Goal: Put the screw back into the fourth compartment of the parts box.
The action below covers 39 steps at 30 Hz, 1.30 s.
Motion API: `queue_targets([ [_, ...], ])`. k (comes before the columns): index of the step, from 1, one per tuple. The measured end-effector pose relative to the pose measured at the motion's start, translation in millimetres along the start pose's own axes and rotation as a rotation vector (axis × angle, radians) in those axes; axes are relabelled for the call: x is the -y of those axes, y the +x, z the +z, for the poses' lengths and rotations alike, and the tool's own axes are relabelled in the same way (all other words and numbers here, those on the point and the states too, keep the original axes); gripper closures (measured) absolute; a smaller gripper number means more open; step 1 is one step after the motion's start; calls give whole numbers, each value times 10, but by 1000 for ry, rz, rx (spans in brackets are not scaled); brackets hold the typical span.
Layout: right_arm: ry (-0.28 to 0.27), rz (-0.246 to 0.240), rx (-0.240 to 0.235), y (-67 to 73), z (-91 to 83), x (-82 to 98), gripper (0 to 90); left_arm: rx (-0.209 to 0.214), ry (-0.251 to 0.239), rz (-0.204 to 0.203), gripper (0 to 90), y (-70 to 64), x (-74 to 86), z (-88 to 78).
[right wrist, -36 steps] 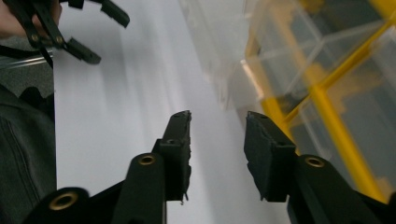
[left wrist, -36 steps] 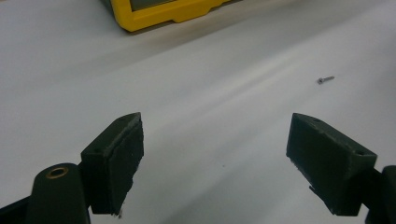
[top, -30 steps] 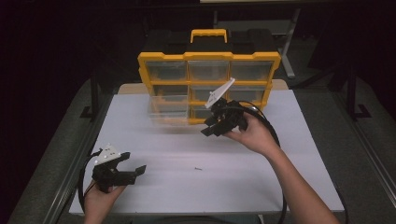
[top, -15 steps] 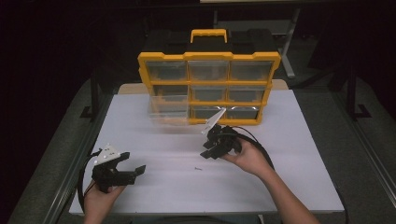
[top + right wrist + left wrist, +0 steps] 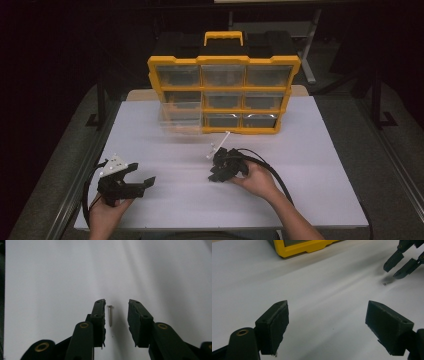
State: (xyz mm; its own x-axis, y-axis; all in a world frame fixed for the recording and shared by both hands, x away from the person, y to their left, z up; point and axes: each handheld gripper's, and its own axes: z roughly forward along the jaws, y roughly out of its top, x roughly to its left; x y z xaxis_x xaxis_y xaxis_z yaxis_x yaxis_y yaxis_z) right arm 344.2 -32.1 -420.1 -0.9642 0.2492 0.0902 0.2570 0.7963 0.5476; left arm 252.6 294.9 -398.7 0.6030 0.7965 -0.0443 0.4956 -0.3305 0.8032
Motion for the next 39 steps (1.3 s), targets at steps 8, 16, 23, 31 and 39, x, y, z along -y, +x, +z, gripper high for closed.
queue_targets([
  [8, 24, -11, -18, 9, 120, 8, 727, 3, 6, 6, 186, 7, 2, -4],
  [16, 35, -36, 0, 32, 140, 7, 790, 2, -2, -3, 186, 4, 4, 1],
  [23, 43, -41, 22, 47, 142, 2, 861, 1, 9, 9, 186, 4, 1, -6],
  [31, 39, -22, 3, 10, 141, 7, 863, 2, 8, 8, 186, 7, 3, -7],
  [39, 36, 11, -1, -75, -26, 22, 863, 4, -1, -11, 186, -5, -2, -6],
])
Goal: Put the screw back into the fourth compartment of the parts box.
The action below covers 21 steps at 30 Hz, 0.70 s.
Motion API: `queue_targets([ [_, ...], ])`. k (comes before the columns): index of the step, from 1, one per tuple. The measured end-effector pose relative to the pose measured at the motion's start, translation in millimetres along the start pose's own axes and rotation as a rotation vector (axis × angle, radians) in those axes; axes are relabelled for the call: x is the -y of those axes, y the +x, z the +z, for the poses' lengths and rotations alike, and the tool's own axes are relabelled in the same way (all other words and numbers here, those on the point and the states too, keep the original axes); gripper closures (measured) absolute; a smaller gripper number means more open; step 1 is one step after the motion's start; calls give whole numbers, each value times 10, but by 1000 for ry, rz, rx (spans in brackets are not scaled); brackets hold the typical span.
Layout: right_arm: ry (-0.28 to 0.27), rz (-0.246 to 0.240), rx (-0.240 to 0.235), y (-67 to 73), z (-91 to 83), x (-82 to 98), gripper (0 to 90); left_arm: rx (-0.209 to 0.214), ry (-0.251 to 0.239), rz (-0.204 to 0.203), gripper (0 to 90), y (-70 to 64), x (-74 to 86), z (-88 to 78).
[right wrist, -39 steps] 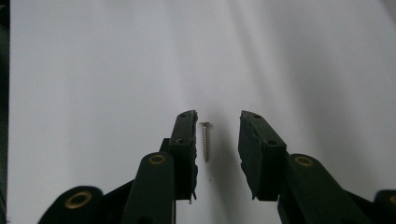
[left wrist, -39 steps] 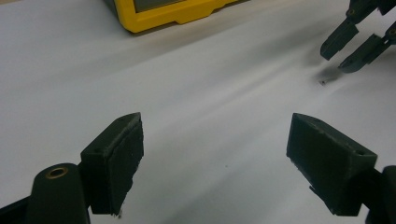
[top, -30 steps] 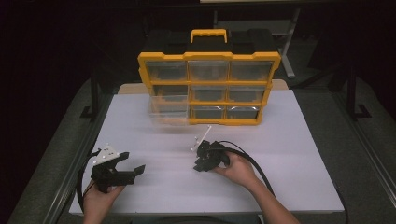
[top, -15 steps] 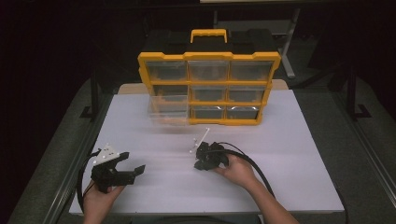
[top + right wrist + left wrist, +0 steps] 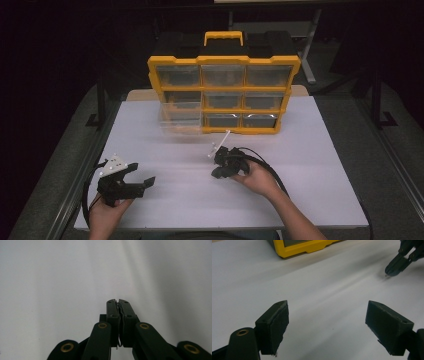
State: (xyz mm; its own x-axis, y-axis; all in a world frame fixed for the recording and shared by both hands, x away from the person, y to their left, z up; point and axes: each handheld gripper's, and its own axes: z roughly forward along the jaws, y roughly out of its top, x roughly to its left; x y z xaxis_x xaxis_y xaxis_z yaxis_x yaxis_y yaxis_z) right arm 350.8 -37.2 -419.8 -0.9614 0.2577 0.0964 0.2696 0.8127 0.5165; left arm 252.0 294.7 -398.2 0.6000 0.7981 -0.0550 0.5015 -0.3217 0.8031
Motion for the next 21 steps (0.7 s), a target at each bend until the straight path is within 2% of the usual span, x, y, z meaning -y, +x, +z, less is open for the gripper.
queue_targets([
  [6, -45, 30, 1, -124, -326, -3, 863, -2, 0, 4, 185, 2, 1, 2],
  [9, -73, 46, 3, -190, -490, -28, 864, -2, -13, -12, 185, -8, 2, 7],
  [14, -106, 55, 38, -283, -781, -118, 862, -2, -1, 2, 185, 0, 2, 3],
  [17, -104, 40, 67, -334, -933, -199, 862, 0, -11, -6, 185, -17, -2, 13],
  [18, -104, 40, 67, -334, -933, -199, 862, 0, -10, -3, 185, -17, -2, 11],
  [19, -94, 36, 76, -355, -1030, -263, 862, 0, -10, -2, 185, -17, -2, 11],
  [21, -89, 25, 89, -373, -1119, -333, 862, 1, -9, -6, 185, -15, 0, 11],
])
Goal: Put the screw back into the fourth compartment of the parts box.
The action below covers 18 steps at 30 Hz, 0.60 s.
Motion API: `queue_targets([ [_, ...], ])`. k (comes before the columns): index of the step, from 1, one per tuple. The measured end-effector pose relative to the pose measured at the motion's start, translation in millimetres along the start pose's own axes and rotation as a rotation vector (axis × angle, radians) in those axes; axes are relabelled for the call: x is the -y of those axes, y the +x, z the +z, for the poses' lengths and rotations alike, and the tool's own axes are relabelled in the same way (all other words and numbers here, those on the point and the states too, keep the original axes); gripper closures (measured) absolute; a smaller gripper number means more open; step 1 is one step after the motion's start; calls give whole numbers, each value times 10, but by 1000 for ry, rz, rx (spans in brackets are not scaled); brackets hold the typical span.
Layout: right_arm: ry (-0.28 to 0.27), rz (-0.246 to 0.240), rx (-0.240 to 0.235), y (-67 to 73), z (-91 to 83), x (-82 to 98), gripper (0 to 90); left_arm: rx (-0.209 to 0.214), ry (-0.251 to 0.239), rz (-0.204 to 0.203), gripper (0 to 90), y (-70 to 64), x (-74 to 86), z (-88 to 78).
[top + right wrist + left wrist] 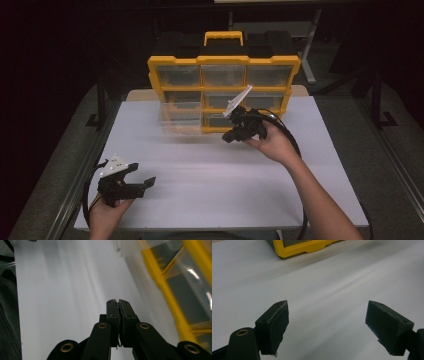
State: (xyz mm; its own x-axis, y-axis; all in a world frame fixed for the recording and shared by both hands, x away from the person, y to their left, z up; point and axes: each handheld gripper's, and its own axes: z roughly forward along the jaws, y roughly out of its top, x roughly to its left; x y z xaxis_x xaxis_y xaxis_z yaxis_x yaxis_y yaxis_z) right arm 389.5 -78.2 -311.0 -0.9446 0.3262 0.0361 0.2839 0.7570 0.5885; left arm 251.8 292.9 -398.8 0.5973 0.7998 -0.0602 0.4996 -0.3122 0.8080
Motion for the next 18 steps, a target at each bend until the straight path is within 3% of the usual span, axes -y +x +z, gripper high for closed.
queue_targets([
  [6, -11, -19, 16, -58, -221, -241, 862, -2, 16, 8, 185, 9, 0, -14],
  [7, -11, -17, 15, -59, -251, -281, 862, -3, 22, 27, 186, 22, -3, -18],
  [11, -14, -40, 30, -74, -350, -447, 862, -3, 15, 20, 185, 16, -3, -14],
  [13, -16, -42, 33, -87, -386, -529, 862, -3, 13, 39, 185, 28, -6, -13],
  [18, -31, -57, 30, -82, -433, -722, 861, -3, 7, 24, 185, 21, -1, -15],
])
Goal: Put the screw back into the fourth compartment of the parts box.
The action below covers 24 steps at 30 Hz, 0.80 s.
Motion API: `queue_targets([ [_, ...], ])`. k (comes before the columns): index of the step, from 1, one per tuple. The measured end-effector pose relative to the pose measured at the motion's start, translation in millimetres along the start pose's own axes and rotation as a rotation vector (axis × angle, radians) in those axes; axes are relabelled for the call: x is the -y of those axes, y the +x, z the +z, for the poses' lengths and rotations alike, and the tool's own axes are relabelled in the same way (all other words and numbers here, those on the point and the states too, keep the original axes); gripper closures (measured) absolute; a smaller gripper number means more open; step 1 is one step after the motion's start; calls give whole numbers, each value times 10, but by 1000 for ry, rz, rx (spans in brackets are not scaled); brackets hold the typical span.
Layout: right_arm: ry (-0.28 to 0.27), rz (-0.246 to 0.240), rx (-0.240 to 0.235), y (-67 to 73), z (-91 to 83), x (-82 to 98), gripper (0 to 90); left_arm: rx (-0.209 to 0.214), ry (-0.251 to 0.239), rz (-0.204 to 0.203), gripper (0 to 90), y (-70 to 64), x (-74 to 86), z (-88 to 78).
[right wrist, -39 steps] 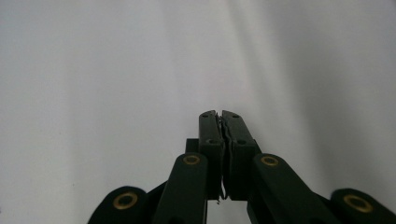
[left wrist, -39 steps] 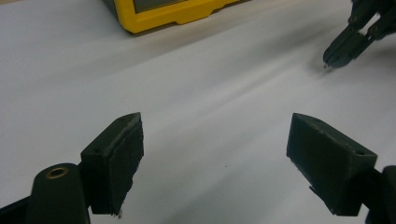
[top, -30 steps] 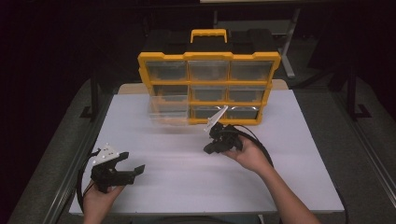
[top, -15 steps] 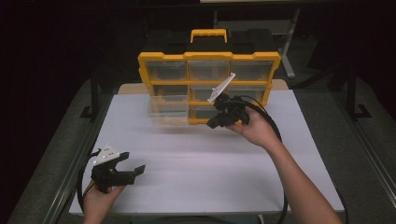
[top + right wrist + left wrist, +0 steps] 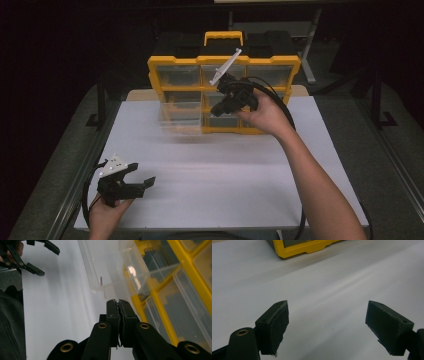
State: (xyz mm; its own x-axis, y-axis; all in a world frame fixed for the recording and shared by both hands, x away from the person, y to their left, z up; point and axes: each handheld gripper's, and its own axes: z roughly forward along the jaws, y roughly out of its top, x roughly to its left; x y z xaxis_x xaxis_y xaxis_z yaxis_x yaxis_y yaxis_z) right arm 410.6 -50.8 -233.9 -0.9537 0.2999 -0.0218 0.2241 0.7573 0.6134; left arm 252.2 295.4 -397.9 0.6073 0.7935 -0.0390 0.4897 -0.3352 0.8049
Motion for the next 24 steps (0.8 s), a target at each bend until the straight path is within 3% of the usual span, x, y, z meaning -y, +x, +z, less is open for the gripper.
queue_targets([
  [3, -3, -13, -2, 9, 9, -70, 861, 3, -9, -15, 185, -6, 4, 9],
  [4, -1, -15, -4, 17, 16, -103, 861, 1, 3, 4, 185, 4, 1, -1],
  [8, 4, -27, -10, 29, 80, -240, 861, 1, 0, 1, 185, -2, -2, -4],
  [11, 11, -25, -11, 24, 108, -282, 861, 3, -14, -17, 185, -8, 1, 1],
  [24, 20, -32, -31, 4, 289, -499, 861, 2, -9, -10, 185, 7, 2, -8],
])
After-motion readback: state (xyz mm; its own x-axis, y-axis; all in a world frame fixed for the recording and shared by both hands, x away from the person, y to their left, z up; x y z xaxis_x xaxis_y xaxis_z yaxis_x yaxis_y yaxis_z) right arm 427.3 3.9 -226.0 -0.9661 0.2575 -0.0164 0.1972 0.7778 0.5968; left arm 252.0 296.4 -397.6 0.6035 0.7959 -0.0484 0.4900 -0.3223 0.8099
